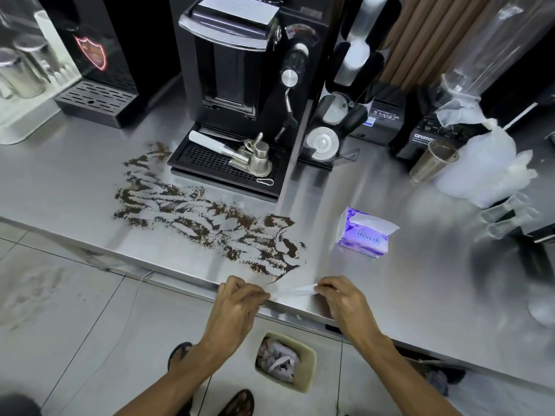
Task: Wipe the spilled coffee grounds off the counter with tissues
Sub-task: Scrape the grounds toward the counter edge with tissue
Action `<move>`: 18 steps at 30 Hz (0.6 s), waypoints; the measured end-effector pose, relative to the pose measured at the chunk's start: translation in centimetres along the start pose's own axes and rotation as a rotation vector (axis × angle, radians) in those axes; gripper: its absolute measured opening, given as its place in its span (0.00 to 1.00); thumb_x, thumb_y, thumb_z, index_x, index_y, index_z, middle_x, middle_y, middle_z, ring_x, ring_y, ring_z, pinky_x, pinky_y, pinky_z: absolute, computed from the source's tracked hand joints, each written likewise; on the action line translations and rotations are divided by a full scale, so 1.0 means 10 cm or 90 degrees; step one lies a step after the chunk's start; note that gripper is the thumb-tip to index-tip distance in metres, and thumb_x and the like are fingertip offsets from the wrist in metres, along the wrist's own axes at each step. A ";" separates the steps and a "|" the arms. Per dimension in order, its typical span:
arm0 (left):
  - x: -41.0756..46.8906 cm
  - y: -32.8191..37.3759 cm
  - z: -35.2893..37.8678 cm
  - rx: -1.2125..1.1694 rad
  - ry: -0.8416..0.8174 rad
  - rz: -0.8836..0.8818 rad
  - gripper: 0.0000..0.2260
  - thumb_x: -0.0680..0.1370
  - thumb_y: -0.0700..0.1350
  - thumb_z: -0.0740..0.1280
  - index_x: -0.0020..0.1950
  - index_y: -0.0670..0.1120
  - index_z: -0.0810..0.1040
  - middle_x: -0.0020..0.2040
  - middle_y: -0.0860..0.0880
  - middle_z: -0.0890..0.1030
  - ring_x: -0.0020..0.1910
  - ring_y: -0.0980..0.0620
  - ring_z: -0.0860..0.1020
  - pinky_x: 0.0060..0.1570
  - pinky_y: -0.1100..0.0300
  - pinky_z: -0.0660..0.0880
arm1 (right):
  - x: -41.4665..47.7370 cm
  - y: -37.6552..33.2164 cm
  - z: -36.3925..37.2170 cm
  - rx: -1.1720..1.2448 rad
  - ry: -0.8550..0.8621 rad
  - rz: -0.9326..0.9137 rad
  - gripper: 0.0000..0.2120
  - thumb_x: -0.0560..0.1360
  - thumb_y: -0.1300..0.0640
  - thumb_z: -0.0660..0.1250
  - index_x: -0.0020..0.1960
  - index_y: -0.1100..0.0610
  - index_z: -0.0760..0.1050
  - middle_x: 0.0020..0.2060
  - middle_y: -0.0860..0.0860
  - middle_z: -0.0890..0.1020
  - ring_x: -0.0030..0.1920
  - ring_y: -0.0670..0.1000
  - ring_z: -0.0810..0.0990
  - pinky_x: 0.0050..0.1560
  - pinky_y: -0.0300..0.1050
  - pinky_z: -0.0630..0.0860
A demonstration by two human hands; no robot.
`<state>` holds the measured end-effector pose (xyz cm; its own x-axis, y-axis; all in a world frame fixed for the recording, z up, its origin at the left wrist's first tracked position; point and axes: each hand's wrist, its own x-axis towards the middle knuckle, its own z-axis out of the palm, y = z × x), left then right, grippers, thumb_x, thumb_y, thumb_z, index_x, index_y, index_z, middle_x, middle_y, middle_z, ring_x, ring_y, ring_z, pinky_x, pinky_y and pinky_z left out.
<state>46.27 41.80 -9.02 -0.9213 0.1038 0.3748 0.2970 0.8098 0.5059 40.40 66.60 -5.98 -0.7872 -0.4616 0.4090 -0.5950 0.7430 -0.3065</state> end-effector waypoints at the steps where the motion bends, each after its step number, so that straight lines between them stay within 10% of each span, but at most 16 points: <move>1: 0.00 -0.03 0.00 0.007 -0.011 0.002 0.11 0.69 0.42 0.76 0.50 0.50 0.86 0.49 0.57 0.82 0.46 0.54 0.69 0.44 0.58 0.70 | -0.01 -0.02 0.03 -0.007 -0.001 0.008 0.18 0.77 0.54 0.57 0.41 0.59 0.84 0.43 0.50 0.83 0.45 0.47 0.78 0.41 0.39 0.79; 8: 0.07 -0.16 -0.03 0.092 -0.039 -0.015 0.13 0.68 0.39 0.78 0.51 0.51 0.85 0.52 0.54 0.79 0.46 0.50 0.70 0.39 0.54 0.71 | 0.07 -0.10 0.28 -0.017 -0.059 0.133 0.08 0.67 0.68 0.73 0.44 0.59 0.84 0.48 0.51 0.81 0.45 0.52 0.81 0.40 0.44 0.81; 18: 0.18 -0.09 -0.04 0.119 -0.016 -0.021 0.08 0.76 0.51 0.66 0.48 0.51 0.84 0.46 0.56 0.77 0.45 0.50 0.69 0.40 0.57 0.66 | 0.32 -0.40 0.50 0.112 0.109 0.483 0.03 0.71 0.63 0.75 0.45 0.59 0.83 0.45 0.52 0.80 0.41 0.50 0.79 0.45 0.43 0.77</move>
<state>44.48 41.04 -8.54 -0.9363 0.0877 0.3400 0.2171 0.9057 0.3641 39.46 59.75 -7.79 -0.9604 0.2304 0.1567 0.0643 0.7304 -0.6800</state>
